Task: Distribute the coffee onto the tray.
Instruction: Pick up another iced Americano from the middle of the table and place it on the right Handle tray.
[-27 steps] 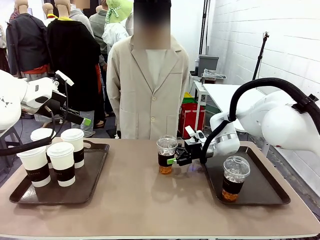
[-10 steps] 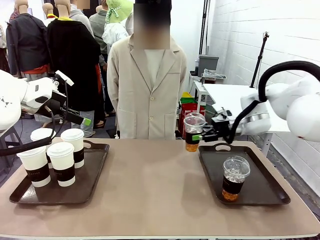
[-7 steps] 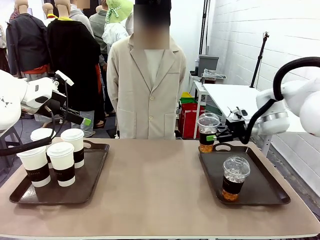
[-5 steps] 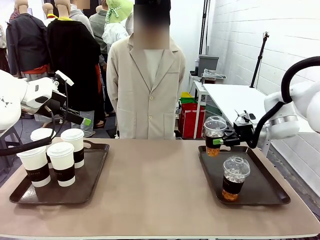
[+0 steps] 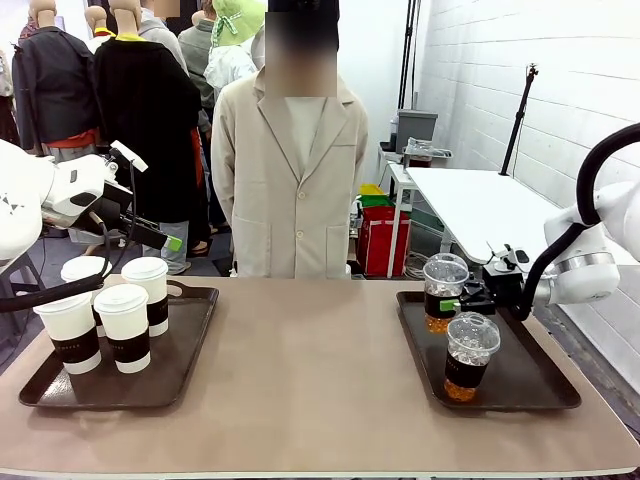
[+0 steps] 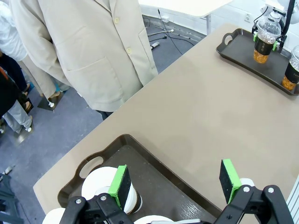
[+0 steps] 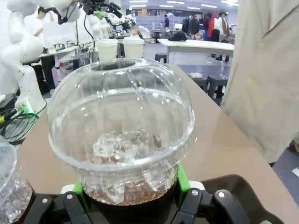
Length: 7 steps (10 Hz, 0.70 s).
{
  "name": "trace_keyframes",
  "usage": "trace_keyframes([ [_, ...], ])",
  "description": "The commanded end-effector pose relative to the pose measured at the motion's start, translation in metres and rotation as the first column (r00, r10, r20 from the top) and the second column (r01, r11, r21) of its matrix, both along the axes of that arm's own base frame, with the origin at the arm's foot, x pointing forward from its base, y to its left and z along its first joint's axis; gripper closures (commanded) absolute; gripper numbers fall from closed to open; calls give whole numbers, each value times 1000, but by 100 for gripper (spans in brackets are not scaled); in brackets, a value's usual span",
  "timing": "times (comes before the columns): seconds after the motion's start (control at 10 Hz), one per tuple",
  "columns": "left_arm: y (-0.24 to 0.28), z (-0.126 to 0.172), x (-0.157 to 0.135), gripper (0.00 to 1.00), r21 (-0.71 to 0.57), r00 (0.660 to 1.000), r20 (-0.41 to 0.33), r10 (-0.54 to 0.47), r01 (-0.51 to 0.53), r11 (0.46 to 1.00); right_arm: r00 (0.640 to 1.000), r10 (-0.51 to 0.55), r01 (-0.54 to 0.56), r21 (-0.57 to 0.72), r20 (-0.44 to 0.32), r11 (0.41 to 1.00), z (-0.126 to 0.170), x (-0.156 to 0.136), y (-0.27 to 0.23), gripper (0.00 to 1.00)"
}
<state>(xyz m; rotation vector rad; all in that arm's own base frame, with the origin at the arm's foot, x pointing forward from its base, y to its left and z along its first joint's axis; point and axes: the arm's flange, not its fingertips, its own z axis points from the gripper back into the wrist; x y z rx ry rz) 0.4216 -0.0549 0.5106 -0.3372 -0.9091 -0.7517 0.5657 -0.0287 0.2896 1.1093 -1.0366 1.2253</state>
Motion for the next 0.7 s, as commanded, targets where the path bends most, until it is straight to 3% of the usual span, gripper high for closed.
trace_keyframes([
  [0.0,1,-1,0,0,-4,1000,-4,-1,1,1000,999,-26,26,28,26,999,-1,1,2,20],
  [0.6,1,-1,0,0,-4,1000,-4,-1,1,1000,999,-29,28,49,16,998,-36,2,8,20],
])
